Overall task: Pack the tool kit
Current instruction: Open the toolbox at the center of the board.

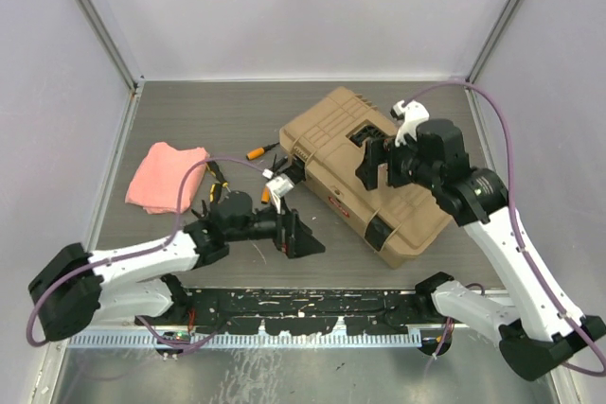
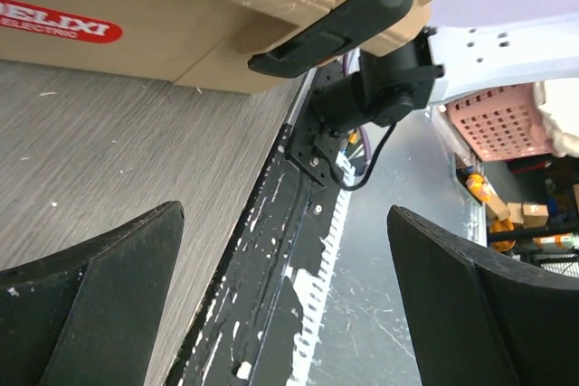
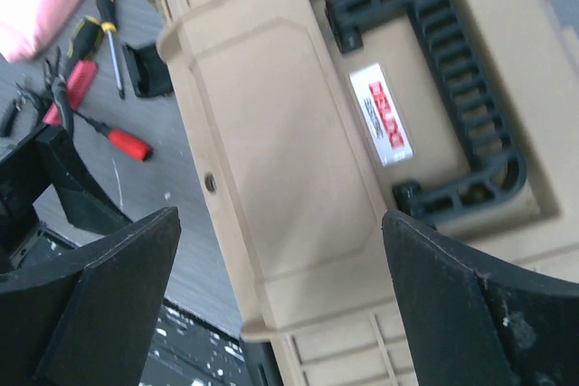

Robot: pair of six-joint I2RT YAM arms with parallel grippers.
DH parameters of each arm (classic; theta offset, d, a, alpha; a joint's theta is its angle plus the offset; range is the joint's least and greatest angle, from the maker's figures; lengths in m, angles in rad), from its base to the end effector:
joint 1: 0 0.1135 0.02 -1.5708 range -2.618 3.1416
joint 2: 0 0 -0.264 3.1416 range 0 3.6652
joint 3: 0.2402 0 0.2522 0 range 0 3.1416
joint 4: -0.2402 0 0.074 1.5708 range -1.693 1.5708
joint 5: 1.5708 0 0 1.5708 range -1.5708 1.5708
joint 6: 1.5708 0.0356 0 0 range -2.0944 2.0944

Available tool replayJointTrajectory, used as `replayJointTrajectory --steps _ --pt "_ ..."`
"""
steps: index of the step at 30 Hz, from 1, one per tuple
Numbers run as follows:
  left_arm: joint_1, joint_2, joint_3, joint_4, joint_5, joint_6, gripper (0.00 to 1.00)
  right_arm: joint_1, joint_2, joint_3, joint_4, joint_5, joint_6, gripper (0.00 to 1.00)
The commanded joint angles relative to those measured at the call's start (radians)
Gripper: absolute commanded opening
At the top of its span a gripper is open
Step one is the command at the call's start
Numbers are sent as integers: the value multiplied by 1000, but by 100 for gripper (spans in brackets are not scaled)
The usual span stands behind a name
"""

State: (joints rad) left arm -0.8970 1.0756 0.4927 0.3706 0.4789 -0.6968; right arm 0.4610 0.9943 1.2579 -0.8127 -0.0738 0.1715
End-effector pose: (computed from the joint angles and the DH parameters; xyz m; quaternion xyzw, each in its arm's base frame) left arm 0.1340 -0.1941 0.2388 0.2238 0.7372 -0.5654 0.2946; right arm 0.1693 0.0870 0.3994 -0.1436 0.8600 0.1825 0.4543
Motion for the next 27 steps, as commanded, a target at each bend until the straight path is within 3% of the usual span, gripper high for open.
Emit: replayJointTrajectory --steps 1,6,13,20,27 --pt "-111 130 -4 281 -163 18 97 3 -73 -70 -54 26 4 99" --pt "-239 367 24 522 -245 1 98 3 -132 -121 -61 -24 16 99" --pt "-307 629 112 764 -302 -59 98 2 -122 -127 -103 -51 -1 99" --pt "-312 774 142 960 -357 -66 98 2 -112 -153 -96 -88 -17 99" --pt "-309 831 162 1008 -396 -58 98 3 -95 -153 -88 -66 -30 100"
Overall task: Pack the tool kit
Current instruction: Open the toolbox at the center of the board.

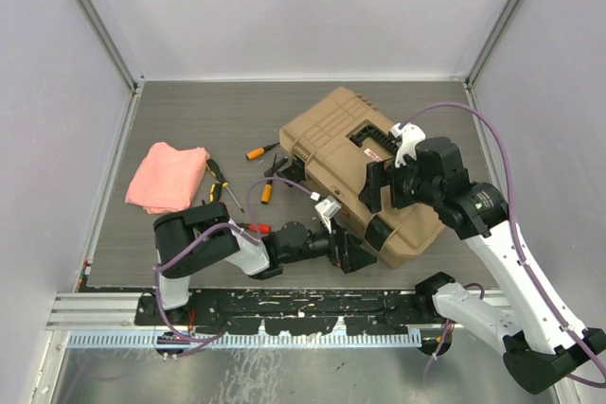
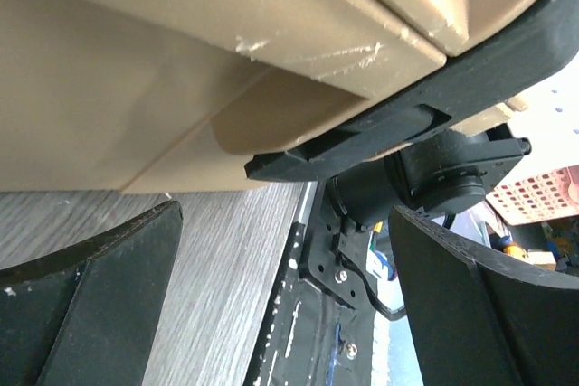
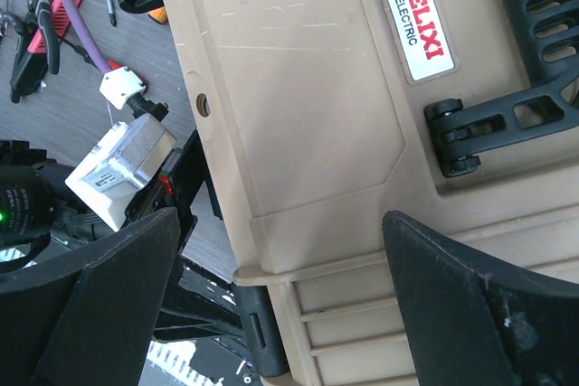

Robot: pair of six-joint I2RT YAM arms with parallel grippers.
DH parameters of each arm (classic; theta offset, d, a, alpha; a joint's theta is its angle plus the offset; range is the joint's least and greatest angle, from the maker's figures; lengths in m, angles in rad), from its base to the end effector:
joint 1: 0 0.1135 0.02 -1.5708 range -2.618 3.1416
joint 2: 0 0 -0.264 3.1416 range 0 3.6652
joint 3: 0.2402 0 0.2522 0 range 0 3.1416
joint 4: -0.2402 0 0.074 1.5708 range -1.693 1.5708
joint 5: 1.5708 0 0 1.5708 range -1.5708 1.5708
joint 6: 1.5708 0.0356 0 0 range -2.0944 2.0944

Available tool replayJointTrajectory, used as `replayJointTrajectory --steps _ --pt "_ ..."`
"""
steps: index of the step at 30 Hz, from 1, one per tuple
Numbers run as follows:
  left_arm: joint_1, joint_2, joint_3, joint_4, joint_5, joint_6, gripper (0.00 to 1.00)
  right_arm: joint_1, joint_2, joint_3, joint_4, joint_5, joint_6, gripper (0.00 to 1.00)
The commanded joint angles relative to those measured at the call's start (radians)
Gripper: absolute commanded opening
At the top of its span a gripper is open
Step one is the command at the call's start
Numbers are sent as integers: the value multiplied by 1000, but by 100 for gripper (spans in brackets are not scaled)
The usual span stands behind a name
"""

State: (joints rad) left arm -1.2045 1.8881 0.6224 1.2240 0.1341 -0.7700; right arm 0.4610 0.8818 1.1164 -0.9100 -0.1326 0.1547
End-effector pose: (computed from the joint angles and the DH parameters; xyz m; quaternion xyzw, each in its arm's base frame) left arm 0.1182 -0.3214 0.1441 0.2005 0.6931 -0.6030 0.3402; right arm 0.1428 0.0762 0.3642 -0.1656 0.8846 0.1878 0.3935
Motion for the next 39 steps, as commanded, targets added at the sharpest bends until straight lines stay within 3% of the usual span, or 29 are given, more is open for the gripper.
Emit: replayJointTrajectory --steps 1,10,19,28,39 --pt "0 24 36 164 -50 14 98 3 24 -11 8 -1 -13 100" --pt "21 51 86 206 58 -3 100 2 -21 -69 122 50 15 100" --pt "30 81 120 207 124 -41 97 2 29 -109 122 -28 42 100" --pt "34 36 120 207 139 -60 88 3 58 -134 106 -26 78 100" --pt "45 -30 107 207 149 -82 61 2 42 -153 74 -25 87 99"
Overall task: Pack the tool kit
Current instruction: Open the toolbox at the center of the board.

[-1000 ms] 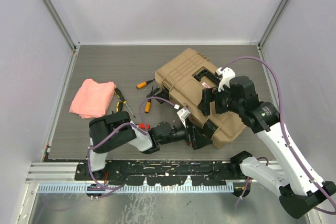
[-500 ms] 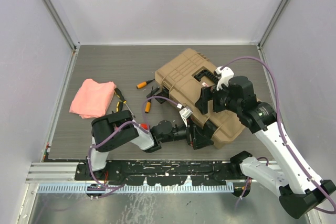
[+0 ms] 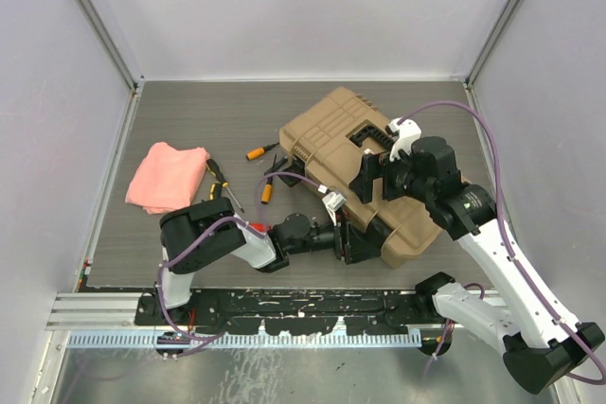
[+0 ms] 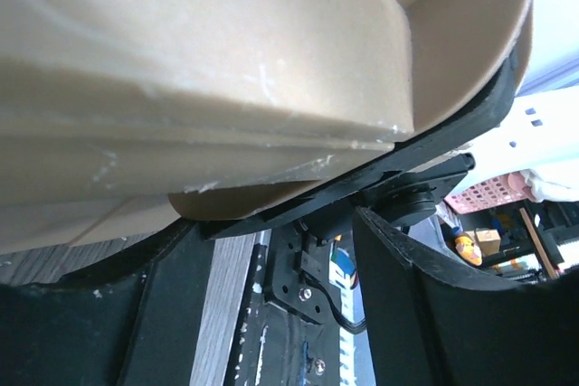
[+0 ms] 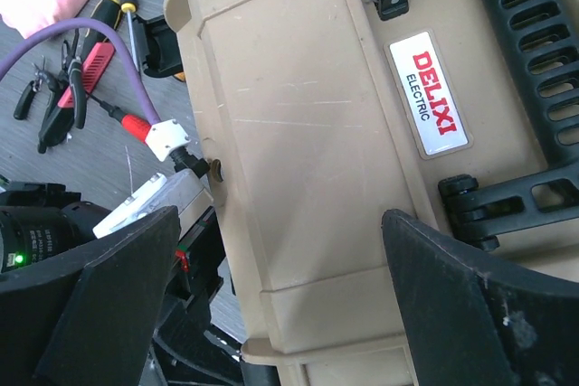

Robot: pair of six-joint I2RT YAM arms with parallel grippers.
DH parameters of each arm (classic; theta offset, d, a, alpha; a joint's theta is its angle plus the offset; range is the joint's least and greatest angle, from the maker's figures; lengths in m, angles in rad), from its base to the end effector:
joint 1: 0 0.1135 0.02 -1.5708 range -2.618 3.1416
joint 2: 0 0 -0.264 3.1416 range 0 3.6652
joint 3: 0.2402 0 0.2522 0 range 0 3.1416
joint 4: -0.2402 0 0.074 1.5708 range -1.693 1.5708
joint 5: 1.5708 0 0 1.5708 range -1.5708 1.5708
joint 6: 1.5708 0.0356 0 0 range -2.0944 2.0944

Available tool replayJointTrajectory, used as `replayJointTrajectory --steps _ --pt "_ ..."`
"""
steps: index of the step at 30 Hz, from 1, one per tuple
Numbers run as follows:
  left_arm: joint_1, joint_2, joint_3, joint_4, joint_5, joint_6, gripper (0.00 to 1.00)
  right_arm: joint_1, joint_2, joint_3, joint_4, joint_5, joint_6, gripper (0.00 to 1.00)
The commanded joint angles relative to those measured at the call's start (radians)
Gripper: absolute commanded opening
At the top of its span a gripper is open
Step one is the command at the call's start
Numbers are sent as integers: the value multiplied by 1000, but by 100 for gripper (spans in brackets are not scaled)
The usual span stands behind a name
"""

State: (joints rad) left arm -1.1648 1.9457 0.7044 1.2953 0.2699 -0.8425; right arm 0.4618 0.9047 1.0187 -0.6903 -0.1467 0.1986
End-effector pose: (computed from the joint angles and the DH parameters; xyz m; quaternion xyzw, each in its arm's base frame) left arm 0.1338 -0.3353 0.1526 0.2058 0.6570 -0.6564 0.3084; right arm 0.1633 0.0871 0.3490 -0.1497 0.8644 0.2152 0.4291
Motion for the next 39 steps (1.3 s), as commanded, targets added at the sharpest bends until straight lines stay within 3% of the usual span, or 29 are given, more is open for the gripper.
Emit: replayJointTrajectory --steps 1,10,39 --pt "5 -89 28 136 17 -14 58 1 22 -58 -146 -9 43 99" --pt "8 -104 30 136 35 -29 46 2 21 -94 -138 10 55 98" --pt "20 -203 33 136 87 -47 39 2 26 -177 -94 25 80 99"
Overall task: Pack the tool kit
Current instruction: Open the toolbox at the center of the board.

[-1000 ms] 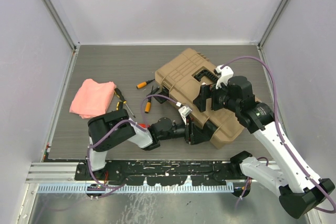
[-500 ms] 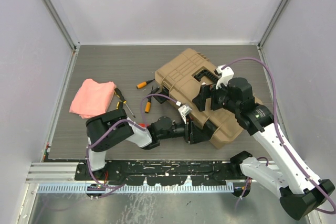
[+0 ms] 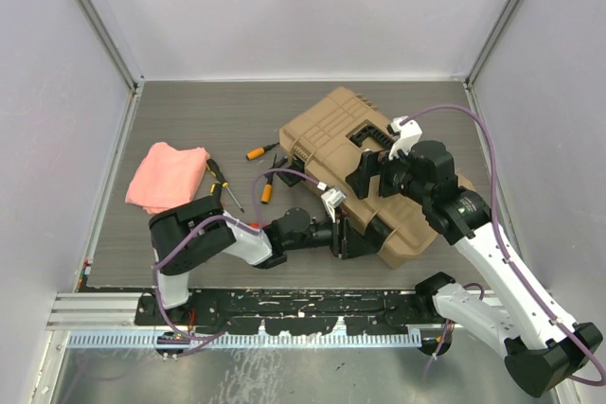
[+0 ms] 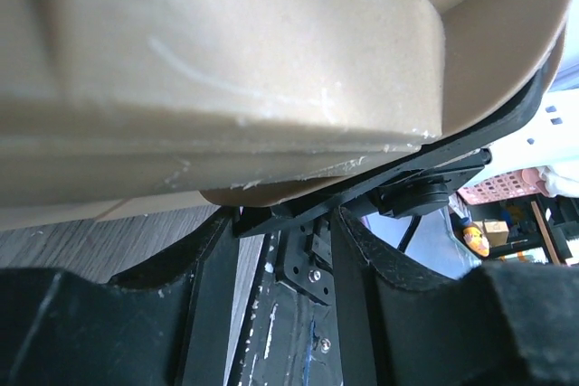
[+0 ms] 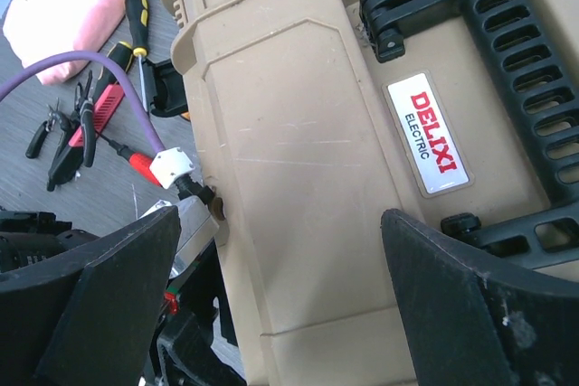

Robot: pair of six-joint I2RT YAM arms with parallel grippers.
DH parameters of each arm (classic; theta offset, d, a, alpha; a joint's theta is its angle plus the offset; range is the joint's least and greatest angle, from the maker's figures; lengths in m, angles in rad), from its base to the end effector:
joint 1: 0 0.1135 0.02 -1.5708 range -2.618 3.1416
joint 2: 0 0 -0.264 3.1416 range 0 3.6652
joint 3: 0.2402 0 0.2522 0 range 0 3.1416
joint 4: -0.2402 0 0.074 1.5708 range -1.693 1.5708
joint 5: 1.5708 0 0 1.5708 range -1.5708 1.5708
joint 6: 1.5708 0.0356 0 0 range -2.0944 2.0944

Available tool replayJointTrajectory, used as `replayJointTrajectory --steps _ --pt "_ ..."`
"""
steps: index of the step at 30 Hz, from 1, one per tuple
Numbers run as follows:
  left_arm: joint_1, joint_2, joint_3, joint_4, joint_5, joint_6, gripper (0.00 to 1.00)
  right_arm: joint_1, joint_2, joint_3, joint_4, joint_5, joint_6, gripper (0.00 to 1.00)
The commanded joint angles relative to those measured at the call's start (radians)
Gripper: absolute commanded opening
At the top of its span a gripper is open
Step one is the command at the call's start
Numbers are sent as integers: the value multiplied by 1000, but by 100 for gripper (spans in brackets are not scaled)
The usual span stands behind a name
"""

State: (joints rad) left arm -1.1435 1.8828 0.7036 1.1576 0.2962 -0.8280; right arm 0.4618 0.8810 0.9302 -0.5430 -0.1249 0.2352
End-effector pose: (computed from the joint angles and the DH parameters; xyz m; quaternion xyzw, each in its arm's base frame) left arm 0.1389 -0.3301 0.1589 0.2130 0.6819 -0.6350 0.2941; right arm 0.1681 0.0886 0.3373 -0.1287 0.8477 0.2251 0.4628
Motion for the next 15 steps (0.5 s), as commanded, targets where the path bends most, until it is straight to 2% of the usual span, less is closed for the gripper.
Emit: replayJointTrajectory --steps 1,15 --pt "-1 -143 33 274 61 -62 39 1 50 -94 -239 3 45 99" --pt "-1 -194 7 274 53 -58 39 -2 56 -110 -227 6 47 99"
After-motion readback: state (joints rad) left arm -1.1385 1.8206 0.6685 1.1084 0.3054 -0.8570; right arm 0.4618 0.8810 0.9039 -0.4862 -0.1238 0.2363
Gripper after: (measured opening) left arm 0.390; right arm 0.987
